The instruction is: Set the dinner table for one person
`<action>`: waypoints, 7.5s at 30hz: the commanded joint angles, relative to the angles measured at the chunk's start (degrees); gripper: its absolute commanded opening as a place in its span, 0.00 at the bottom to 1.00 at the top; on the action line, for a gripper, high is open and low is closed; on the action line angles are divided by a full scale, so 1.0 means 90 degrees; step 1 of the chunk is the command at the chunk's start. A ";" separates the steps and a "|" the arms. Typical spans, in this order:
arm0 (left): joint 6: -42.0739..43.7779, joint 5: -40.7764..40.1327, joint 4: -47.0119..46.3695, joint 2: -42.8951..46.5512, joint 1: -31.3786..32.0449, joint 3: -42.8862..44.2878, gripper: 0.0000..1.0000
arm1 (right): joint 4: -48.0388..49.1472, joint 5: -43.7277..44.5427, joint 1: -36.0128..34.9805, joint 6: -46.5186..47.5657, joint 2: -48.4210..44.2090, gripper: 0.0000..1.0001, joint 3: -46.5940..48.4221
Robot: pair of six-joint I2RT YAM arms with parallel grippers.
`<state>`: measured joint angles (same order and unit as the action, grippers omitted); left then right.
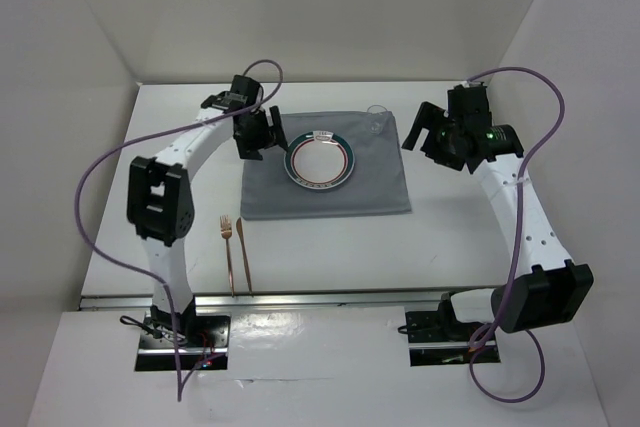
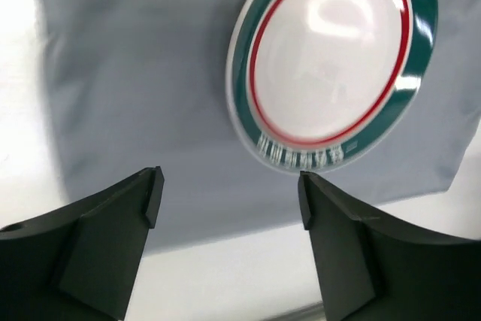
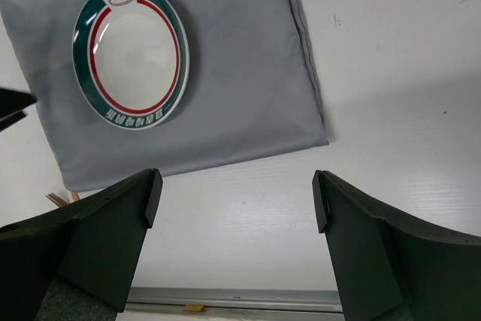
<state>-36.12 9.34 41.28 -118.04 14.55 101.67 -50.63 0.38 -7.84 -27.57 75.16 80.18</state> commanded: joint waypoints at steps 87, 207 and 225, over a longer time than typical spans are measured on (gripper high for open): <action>0.0468 -0.2141 0.1263 -0.1816 0.0571 0.1741 0.02 | 0.0509 -0.0365 -0.0018 -0.0266 -0.0226 0.94 -0.0852; 0.0468 -0.0511 0.2132 0.4326 -0.2701 -0.0505 0.72 | 0.1855 0.0506 -0.1367 0.0787 0.1776 0.00 -0.0607; 0.0683 -0.0852 0.2132 0.4083 -0.2466 -0.0447 0.72 | 0.2940 -0.0726 -0.0409 0.1569 0.3807 0.00 -0.0013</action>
<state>-31.42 2.66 61.69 -80.38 -7.97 96.62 -27.73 -4.51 -11.86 -14.87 108.18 76.34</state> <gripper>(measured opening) 0.719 0.040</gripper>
